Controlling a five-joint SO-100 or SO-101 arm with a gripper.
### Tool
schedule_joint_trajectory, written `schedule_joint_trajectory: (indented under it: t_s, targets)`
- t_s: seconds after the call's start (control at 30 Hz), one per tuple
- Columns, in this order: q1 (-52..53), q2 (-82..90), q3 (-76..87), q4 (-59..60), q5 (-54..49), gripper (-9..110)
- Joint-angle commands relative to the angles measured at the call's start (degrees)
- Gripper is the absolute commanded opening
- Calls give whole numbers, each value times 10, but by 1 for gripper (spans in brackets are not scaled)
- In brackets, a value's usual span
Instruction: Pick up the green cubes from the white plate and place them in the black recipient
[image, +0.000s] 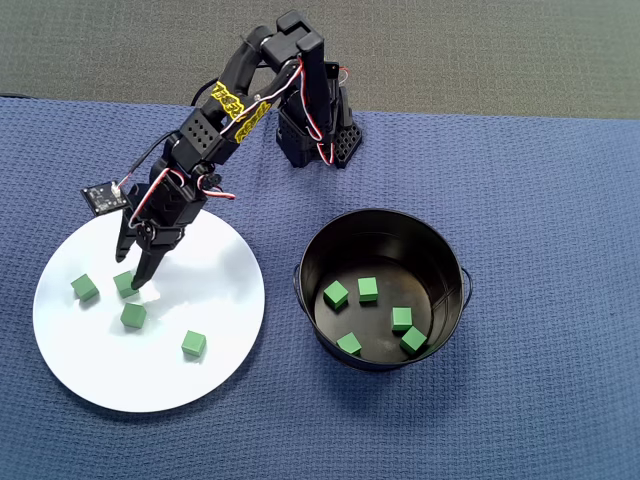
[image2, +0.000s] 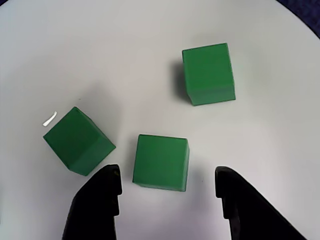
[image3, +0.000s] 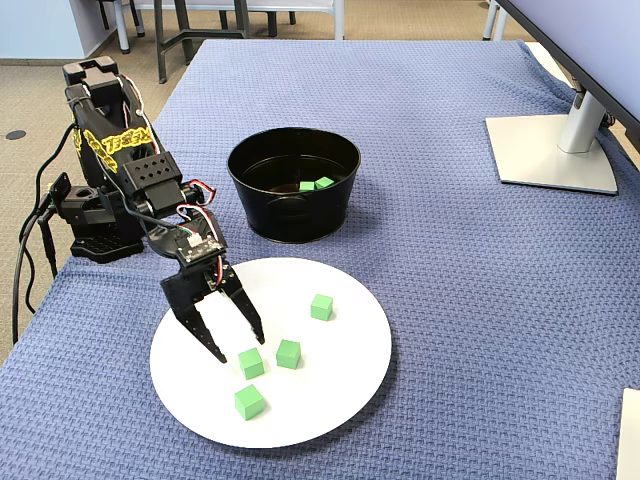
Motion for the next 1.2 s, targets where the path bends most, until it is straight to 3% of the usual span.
schedule_joint_trajectory:
  t_s: [0.0,0.87,1.17]
  targets:
    - [4,0,-39,-18,11,17]
    - [-18,-62,-45,-69,-8,14]
    - [-18,-58,-40,-69,-9,1]
